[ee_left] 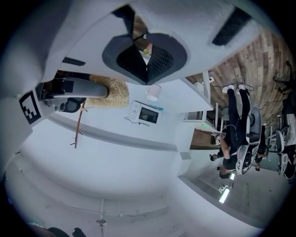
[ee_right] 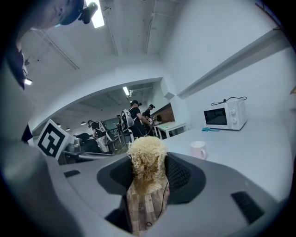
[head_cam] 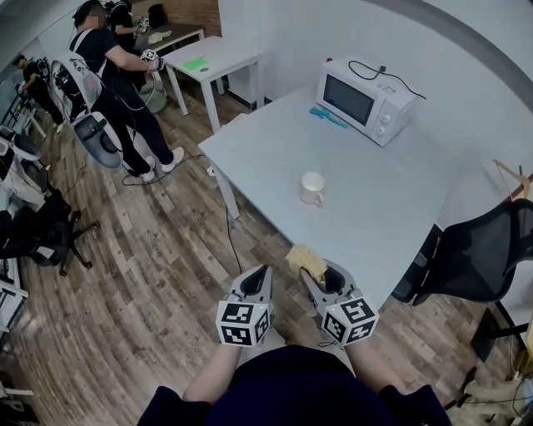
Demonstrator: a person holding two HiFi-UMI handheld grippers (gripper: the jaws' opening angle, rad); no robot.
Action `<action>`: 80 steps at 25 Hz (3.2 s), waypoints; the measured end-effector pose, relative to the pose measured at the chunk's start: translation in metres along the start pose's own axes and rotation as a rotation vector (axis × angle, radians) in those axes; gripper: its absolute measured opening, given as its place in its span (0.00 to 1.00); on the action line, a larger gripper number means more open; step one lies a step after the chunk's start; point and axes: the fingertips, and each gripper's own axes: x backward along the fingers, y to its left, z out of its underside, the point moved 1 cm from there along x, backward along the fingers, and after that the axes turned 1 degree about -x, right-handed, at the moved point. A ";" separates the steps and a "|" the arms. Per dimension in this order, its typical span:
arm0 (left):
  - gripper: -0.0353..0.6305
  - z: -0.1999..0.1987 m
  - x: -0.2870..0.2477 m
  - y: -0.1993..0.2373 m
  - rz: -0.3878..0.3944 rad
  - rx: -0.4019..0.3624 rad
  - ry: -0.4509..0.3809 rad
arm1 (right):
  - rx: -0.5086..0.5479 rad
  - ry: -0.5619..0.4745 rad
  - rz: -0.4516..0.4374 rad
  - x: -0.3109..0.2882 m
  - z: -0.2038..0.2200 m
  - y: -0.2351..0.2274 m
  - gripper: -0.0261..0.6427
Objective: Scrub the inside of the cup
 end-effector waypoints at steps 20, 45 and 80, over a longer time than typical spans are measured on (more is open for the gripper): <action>0.08 -0.039 -0.118 0.048 0.239 -0.105 0.085 | -0.068 -0.086 0.256 -0.069 -0.038 -0.061 0.31; 0.57 0.000 -0.310 0.037 0.327 -0.329 0.223 | -0.127 -0.052 0.303 -0.115 -0.077 -0.218 0.31; 0.70 0.031 -0.386 0.016 0.683 -0.546 0.275 | -0.239 -0.061 0.563 -0.127 -0.051 -0.212 0.31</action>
